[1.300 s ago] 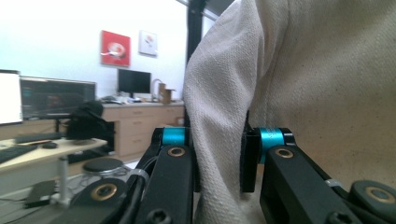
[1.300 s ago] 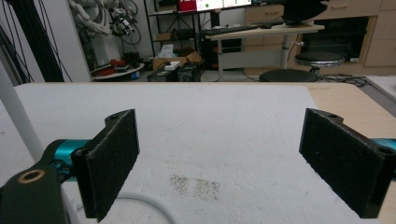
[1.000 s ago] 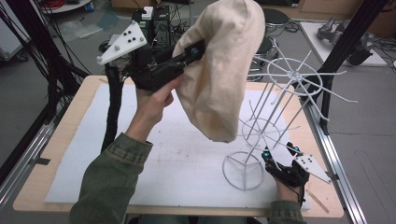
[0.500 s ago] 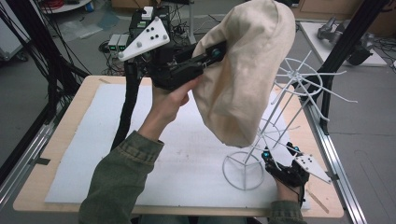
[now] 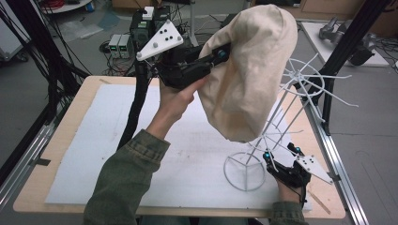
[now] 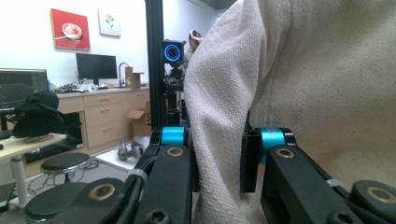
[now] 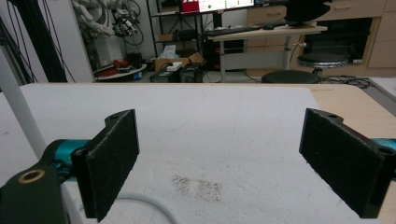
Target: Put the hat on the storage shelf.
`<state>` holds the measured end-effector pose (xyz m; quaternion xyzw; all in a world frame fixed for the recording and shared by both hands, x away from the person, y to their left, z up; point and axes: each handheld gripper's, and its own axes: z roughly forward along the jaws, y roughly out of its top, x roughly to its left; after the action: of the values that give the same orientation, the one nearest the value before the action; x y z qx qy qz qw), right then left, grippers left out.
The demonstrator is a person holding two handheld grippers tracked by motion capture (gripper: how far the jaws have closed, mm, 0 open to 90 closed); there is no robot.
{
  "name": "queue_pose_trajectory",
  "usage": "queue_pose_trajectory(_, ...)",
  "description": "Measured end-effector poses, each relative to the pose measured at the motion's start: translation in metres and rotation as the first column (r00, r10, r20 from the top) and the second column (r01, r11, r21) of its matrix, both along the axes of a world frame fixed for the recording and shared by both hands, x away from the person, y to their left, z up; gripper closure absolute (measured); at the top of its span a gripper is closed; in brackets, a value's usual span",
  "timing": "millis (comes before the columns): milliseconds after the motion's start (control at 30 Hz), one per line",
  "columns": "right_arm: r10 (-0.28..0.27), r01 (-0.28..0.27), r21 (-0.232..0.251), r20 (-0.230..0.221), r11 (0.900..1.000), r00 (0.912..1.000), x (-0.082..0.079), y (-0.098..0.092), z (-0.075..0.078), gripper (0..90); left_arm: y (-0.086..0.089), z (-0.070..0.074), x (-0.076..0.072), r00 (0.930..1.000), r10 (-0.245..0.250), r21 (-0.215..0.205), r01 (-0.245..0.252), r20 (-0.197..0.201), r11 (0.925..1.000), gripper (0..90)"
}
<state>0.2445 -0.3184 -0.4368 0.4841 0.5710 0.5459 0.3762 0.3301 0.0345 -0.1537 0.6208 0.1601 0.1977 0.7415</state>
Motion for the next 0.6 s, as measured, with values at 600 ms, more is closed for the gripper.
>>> queue_pose_trajectory(600, 0.004, -0.004, -0.004, -0.003, 1.000, 1.0000, 0.000, 0.000, 0.000, 11.2, -0.015, -0.024, 0.001, 0.9998, 0.015, 0.095, -0.013, -0.014, 0.9954, 77.9)
